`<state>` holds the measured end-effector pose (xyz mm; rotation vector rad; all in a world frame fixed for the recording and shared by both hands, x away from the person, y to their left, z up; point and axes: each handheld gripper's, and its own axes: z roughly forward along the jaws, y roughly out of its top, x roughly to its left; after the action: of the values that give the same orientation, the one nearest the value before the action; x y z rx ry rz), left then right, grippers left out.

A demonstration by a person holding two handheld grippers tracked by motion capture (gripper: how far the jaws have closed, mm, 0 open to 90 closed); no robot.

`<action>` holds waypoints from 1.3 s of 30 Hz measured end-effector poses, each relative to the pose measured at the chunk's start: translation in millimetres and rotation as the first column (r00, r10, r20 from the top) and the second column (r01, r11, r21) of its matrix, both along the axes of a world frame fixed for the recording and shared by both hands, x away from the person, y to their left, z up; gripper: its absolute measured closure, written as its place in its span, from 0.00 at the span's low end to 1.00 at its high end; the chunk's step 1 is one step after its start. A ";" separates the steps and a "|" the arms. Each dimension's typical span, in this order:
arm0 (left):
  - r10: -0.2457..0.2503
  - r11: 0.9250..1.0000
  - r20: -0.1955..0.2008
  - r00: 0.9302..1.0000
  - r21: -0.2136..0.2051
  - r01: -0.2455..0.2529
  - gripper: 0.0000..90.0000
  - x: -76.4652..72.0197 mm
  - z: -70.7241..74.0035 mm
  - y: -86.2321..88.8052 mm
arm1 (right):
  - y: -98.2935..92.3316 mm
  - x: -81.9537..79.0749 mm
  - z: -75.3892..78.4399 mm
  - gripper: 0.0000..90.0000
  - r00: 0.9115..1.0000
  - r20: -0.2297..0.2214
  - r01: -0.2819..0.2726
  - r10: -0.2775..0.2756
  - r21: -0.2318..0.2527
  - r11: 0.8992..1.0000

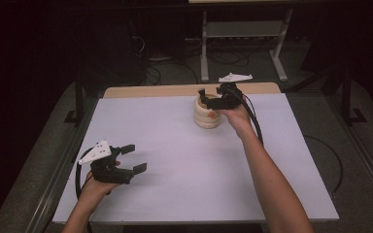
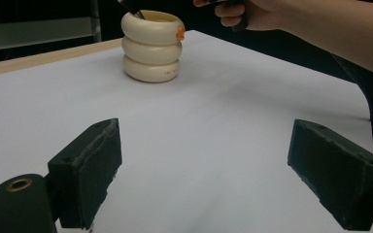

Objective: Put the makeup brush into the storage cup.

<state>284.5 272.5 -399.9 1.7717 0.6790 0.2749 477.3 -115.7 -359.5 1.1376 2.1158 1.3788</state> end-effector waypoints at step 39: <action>0.005 1.000 0.002 1.000 0.003 -0.005 0.12 -0.3 0.5 -2.0 | -26.6 -53.4 5.8 0.01 0.994 0.087 -0.062 0.061 0.010 0.998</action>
<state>284.2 270.5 -399.4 1.7728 0.6820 0.2806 423.9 -142.3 -353.8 1.0057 2.0997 1.4445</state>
